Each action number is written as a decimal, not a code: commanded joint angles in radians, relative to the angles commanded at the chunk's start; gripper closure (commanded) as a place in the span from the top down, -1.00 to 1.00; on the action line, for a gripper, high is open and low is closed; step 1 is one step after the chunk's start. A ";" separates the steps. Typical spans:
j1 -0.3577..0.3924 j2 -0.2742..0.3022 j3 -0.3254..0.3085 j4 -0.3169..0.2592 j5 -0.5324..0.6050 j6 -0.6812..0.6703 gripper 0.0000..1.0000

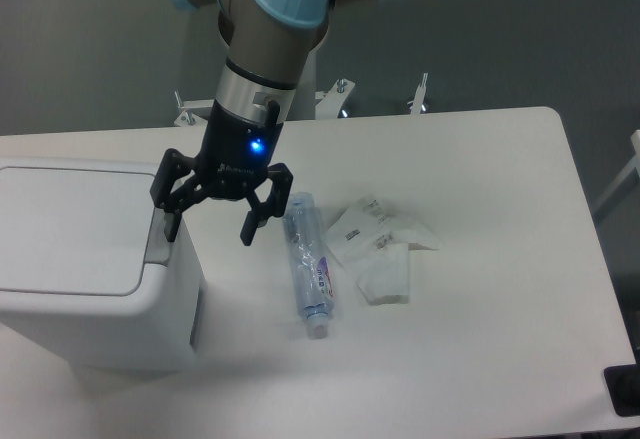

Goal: Open the trash can
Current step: 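Push the bin lid open with the gripper finger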

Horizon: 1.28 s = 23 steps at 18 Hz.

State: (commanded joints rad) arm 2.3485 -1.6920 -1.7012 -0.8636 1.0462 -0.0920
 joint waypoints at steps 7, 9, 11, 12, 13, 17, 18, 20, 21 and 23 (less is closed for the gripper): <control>-0.005 -0.012 0.002 0.003 0.000 0.000 1.00; -0.005 -0.012 0.002 0.003 0.000 0.002 1.00; -0.005 -0.012 0.002 0.003 0.000 0.002 1.00; -0.005 -0.011 0.002 0.003 0.000 0.002 1.00; -0.005 -0.008 0.003 0.003 0.000 0.005 1.00; 0.001 0.021 0.053 0.011 0.008 0.053 1.00; 0.014 0.023 0.067 0.011 0.009 0.066 1.00; 0.061 0.046 0.084 0.011 0.018 0.071 1.00; 0.087 0.061 0.087 0.012 0.032 0.071 1.00; 0.119 0.075 0.112 0.018 0.076 0.072 1.00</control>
State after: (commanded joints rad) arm 2.4680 -1.6168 -1.5894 -0.8452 1.1227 -0.0200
